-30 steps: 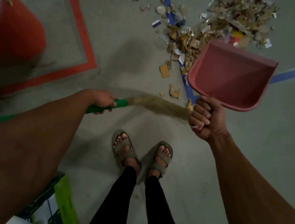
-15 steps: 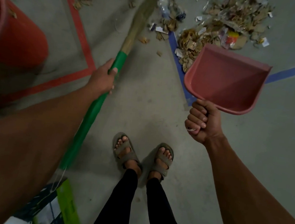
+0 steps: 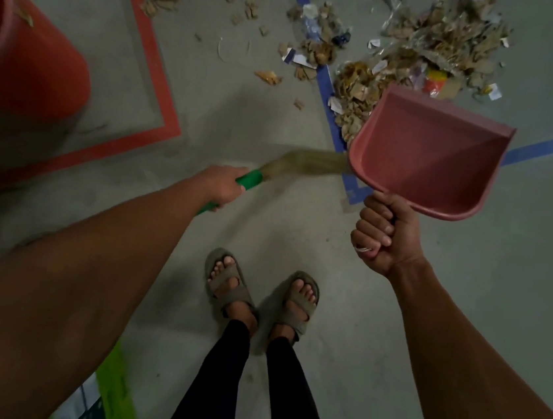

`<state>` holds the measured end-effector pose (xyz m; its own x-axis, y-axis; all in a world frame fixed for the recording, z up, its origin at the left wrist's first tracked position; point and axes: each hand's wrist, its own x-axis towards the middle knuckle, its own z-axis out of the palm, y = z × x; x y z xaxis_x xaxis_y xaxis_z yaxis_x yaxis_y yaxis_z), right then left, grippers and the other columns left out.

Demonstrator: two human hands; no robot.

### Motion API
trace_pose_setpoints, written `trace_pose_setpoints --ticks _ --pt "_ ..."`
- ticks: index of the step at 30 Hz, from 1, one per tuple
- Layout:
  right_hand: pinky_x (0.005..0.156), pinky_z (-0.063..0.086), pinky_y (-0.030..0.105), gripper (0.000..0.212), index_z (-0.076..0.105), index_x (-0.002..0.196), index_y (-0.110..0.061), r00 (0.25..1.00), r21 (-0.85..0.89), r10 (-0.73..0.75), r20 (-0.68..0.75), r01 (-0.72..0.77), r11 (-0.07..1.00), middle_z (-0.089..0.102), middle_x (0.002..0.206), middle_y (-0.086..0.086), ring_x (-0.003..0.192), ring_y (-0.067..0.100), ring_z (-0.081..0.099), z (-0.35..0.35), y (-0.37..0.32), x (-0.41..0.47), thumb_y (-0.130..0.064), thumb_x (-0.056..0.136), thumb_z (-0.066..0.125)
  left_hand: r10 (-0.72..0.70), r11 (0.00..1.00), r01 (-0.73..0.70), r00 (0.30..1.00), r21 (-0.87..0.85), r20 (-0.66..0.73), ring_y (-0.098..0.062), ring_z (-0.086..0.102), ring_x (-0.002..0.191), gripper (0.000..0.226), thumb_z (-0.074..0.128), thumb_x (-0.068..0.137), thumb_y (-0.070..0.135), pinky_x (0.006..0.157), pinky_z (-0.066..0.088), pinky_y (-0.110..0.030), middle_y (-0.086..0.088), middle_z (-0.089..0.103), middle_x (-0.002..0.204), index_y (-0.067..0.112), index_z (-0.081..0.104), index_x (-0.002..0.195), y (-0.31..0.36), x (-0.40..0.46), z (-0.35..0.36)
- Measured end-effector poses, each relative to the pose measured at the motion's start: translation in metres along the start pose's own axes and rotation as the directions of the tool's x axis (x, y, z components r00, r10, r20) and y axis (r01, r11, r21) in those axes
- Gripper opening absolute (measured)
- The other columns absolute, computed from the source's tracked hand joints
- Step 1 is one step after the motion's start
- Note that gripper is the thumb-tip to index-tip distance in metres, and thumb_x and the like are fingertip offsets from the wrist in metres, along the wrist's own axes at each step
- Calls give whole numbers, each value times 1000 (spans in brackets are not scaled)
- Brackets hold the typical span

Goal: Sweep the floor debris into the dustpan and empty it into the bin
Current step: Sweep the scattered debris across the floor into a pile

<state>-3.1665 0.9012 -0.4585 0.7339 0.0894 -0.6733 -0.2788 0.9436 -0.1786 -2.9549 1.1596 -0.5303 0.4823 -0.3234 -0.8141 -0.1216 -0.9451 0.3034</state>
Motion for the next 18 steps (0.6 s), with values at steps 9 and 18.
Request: trace_pose_setpoints --ticks 9,18 --pt "37 9 21 42 23 63 -26 999 8 32 -13 -32 999 23 39 -9 30 7 12 -5 19 14 -22 94 51 -278 952 168 825 -257 -492 -43 56 128 55 46 105 36 106 47 -42 -21 55 144 21 35 157 -6 36 -48" --pt "37 9 21 42 23 62 -26 998 -17 61 23 -61 998 15 43 -9 31 7 12 28 16 31 -22 94 51 3 828 -120 978 -548 -209 -22 57 51 55 55 102 26 44 48 -28 -7 74 105 48 44 150 -46 8 -53"
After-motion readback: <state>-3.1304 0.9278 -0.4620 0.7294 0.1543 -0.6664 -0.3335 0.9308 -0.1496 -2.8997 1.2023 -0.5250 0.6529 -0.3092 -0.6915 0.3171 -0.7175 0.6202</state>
